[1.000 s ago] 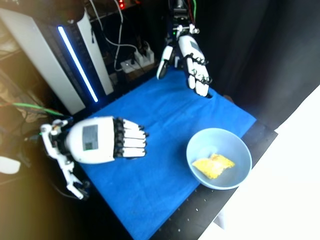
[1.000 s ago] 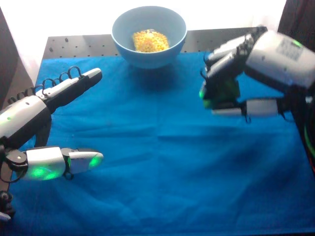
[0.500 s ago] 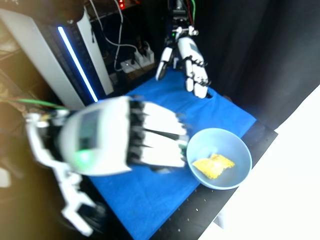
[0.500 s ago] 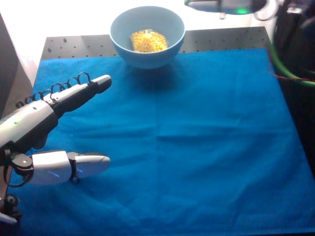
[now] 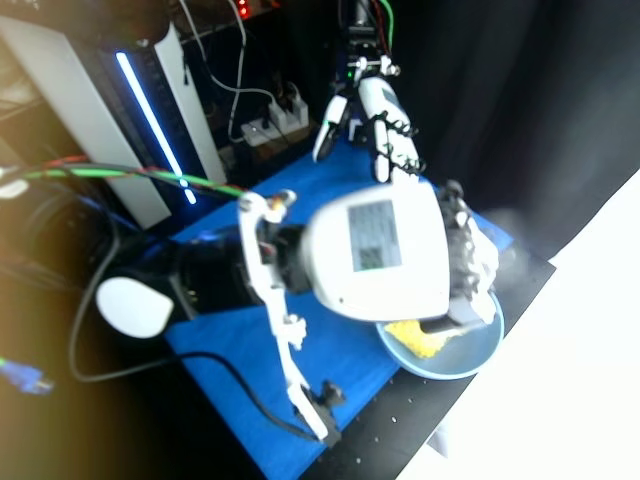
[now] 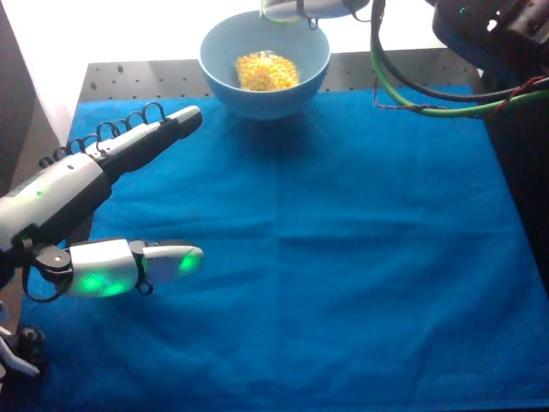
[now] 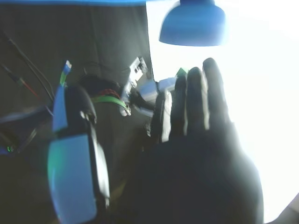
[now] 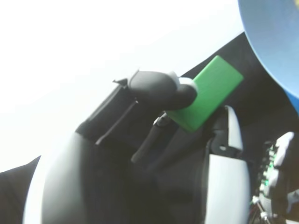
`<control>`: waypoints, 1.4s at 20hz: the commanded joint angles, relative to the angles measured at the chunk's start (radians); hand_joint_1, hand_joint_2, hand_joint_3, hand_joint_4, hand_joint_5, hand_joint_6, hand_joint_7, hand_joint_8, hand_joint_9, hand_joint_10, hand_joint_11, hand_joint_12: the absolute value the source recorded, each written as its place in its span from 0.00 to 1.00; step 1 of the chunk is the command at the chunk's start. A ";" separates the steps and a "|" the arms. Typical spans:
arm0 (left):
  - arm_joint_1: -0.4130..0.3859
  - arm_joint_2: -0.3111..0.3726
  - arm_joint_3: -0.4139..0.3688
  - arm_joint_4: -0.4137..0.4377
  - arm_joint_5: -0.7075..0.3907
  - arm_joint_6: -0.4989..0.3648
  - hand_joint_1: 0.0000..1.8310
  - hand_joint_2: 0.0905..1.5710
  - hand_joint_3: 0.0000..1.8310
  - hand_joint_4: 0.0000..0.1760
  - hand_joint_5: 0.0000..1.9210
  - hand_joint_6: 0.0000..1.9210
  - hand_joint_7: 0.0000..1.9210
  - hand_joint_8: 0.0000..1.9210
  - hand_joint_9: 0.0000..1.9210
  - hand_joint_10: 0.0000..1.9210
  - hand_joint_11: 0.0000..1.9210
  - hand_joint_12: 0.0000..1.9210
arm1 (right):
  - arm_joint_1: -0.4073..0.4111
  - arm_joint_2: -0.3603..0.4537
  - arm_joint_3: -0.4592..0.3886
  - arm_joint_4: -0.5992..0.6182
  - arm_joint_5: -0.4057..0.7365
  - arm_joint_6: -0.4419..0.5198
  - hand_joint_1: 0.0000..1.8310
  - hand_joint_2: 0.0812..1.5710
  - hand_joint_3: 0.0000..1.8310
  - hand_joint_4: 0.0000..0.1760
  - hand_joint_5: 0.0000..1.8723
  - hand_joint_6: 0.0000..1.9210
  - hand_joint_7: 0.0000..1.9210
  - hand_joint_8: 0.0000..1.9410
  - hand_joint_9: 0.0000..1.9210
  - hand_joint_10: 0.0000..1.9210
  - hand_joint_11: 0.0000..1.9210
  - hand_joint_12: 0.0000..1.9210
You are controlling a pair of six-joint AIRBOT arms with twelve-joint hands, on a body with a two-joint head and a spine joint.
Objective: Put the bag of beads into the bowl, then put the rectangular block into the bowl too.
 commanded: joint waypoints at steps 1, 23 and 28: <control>-0.009 -0.008 0.000 0.008 -0.105 -0.019 0.42 0.62 0.00 0.78 0.05 0.00 0.07 0.00 0.07 0.00 0.00 0.22 | 0.015 0.002 0.006 0.048 0.106 -0.001 0.50 0.52 0.00 0.87 0.17 0.00 0.24 0.01 0.27 0.03 0.14 0.42; 0.069 0.221 -0.142 0.012 -0.546 0.056 0.20 0.67 0.01 0.78 0.04 0.00 0.06 0.00 0.08 0.00 0.00 0.27 | -0.625 0.633 -0.744 0.538 0.921 -0.001 0.35 0.56 0.01 1.00 0.00 0.00 0.00 0.00 0.00 0.00 0.00 0.00; 0.099 0.213 -0.168 0.000 -0.598 0.076 0.22 0.68 0.00 0.52 0.02 0.00 0.00 0.00 0.02 0.00 0.00 0.16 | -0.766 0.632 -0.818 0.679 1.018 -0.001 0.36 0.56 0.00 1.00 0.00 0.00 0.00 0.00 0.00 0.00 0.00 0.00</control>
